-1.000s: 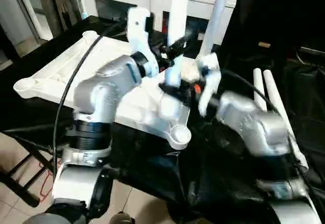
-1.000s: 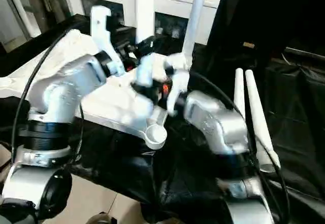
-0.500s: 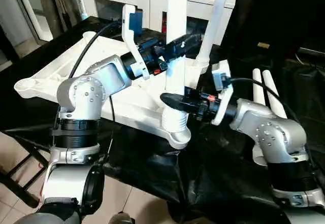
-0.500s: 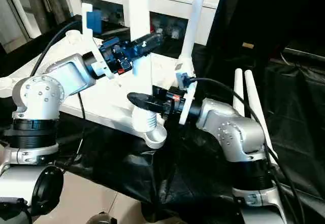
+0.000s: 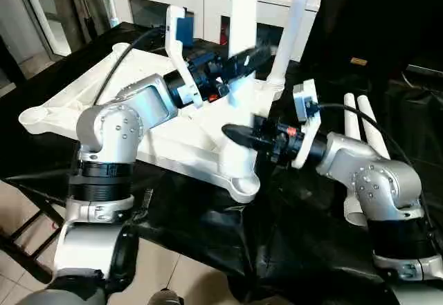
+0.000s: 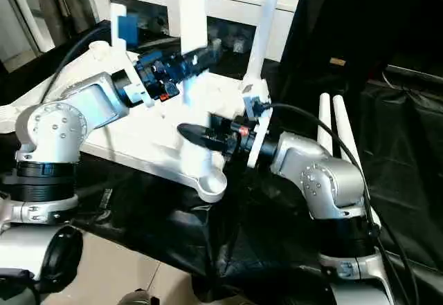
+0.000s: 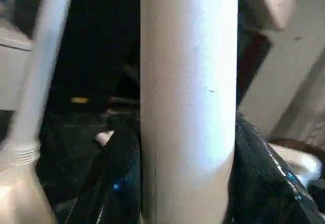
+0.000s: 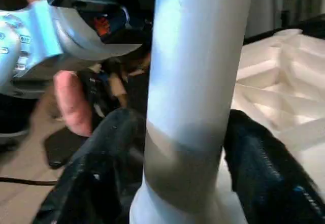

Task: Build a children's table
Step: Pick table leg

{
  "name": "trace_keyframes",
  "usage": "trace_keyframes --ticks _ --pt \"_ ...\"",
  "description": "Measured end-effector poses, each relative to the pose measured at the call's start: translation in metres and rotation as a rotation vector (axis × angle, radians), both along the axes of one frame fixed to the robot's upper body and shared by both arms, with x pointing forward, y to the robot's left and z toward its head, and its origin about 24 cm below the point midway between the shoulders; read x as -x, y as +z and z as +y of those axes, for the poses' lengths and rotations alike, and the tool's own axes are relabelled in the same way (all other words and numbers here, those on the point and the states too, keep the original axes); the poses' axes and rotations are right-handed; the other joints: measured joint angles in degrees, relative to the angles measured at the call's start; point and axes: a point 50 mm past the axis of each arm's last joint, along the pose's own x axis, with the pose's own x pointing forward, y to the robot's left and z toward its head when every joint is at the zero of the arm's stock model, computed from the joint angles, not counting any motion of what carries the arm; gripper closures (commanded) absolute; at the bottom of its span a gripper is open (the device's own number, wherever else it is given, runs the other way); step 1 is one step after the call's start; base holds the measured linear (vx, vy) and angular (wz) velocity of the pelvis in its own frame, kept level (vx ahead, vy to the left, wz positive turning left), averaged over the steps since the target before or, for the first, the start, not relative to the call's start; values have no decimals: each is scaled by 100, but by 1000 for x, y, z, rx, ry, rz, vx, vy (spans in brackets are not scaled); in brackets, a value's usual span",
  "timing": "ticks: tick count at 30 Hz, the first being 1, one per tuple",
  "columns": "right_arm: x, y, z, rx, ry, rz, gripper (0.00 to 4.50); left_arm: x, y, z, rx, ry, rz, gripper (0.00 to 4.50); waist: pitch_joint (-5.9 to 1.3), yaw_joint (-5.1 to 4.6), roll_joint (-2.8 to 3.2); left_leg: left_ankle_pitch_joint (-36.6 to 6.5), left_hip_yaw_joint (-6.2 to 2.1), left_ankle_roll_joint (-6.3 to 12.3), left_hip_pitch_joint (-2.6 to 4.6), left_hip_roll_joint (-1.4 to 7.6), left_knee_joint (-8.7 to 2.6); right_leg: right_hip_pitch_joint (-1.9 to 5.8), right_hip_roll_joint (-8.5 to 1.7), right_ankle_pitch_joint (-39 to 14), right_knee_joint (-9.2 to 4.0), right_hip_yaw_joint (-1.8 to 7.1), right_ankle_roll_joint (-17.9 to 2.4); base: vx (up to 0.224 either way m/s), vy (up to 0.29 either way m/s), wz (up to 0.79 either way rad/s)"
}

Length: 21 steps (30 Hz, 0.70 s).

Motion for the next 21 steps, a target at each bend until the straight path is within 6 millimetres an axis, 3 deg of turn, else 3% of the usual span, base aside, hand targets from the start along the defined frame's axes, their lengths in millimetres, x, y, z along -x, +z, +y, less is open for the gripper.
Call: trace_keyframes --ticks 21 --pt "-7 -14 13 108 -25 153 142 9 -8 -16 -114 -20 -65 266 -3 -2 -6 0 1 -1 -1 0 0 -1 0 0 0 1 1 0 0 0"
